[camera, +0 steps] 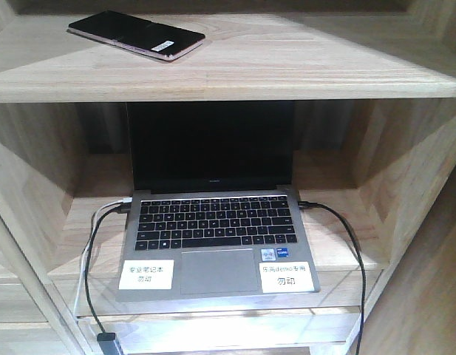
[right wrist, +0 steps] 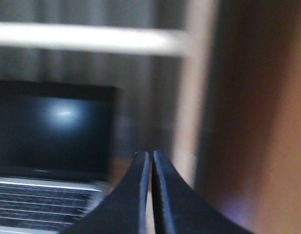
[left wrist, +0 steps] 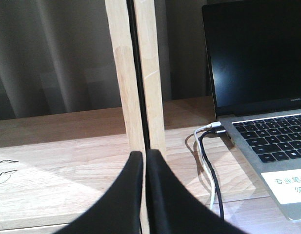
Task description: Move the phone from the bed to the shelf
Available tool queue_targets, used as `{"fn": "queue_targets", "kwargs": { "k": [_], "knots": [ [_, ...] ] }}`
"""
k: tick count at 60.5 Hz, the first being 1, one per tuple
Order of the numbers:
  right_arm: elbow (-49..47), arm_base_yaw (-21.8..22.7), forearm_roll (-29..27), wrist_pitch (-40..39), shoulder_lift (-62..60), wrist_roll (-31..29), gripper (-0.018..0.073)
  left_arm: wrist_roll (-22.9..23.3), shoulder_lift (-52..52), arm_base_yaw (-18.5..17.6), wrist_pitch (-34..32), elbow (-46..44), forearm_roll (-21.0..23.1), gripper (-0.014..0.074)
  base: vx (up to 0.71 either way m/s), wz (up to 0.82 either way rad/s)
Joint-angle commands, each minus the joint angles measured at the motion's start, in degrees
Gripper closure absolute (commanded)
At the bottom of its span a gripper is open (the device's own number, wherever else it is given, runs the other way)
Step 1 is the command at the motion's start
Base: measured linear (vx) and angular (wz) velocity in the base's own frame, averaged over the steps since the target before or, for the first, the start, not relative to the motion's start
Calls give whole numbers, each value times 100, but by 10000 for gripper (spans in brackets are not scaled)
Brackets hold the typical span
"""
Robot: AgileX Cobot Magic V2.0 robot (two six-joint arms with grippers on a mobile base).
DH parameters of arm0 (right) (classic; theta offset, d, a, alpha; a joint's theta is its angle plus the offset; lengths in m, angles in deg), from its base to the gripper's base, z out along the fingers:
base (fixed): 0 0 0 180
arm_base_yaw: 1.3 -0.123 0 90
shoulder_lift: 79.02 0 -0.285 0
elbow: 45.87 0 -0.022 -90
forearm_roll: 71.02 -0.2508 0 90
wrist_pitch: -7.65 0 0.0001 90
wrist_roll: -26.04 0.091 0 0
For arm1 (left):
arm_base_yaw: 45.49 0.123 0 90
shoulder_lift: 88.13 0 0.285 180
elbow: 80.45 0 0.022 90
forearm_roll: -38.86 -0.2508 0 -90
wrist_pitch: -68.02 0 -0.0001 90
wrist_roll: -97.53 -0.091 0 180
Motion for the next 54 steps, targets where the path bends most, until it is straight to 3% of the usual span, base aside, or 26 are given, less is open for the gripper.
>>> {"fn": "queue_targets", "kwargs": {
  "k": [1,10,25,54],
  "knots": [
    [176,317,80,-530,-172,-8,562,22,60,-12,-419,-146,26,596,0,0],
    [669,631,80,-555,-526,-8,562,22,60,-12,-419,-146,26,596,0,0],
    [1507,611,75,-1253,-629,-4,562,22,60,-12,-419,-146,26,596,0,0],
    [1484,611,80,-1132,-629,-10,562,22,60,-12,-419,-146,26,596,0,0]
  ]
}}
